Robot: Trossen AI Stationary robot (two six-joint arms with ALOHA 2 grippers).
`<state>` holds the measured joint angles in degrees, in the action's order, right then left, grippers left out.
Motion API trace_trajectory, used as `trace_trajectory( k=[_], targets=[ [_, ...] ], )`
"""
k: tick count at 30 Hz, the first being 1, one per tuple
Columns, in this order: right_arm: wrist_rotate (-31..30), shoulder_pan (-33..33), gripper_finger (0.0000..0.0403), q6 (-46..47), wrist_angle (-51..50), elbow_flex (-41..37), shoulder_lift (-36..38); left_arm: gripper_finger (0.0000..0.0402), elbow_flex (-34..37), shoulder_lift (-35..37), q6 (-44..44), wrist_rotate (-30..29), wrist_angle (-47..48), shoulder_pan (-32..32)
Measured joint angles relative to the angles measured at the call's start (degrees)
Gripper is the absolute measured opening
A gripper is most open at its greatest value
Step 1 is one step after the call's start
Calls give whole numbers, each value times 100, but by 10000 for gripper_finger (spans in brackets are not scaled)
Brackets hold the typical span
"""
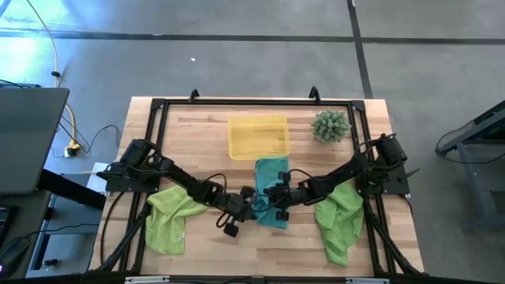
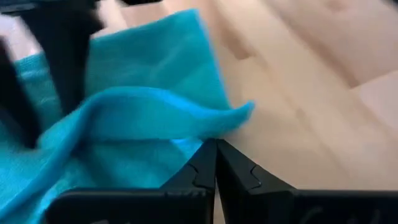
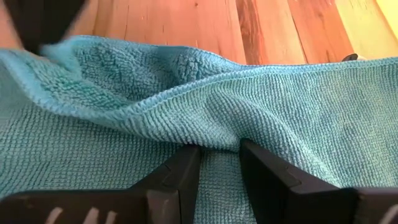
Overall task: Roll microfiber towels into tight, uniform cylinder then place into a basket
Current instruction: Fold the blue microfiber cloth
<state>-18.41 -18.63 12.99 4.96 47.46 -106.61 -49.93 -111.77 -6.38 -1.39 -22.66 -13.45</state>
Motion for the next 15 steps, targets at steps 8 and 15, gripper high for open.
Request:
trace_trajectory(
  k=[8,15],
  targets=[
    [7,26,112,-44,1,0,0,0,0,132,-19,179,655,-72],
    [19,63,112,-59,6,0,0,0,22,600,-232,-947,921,-82]
  ],
)
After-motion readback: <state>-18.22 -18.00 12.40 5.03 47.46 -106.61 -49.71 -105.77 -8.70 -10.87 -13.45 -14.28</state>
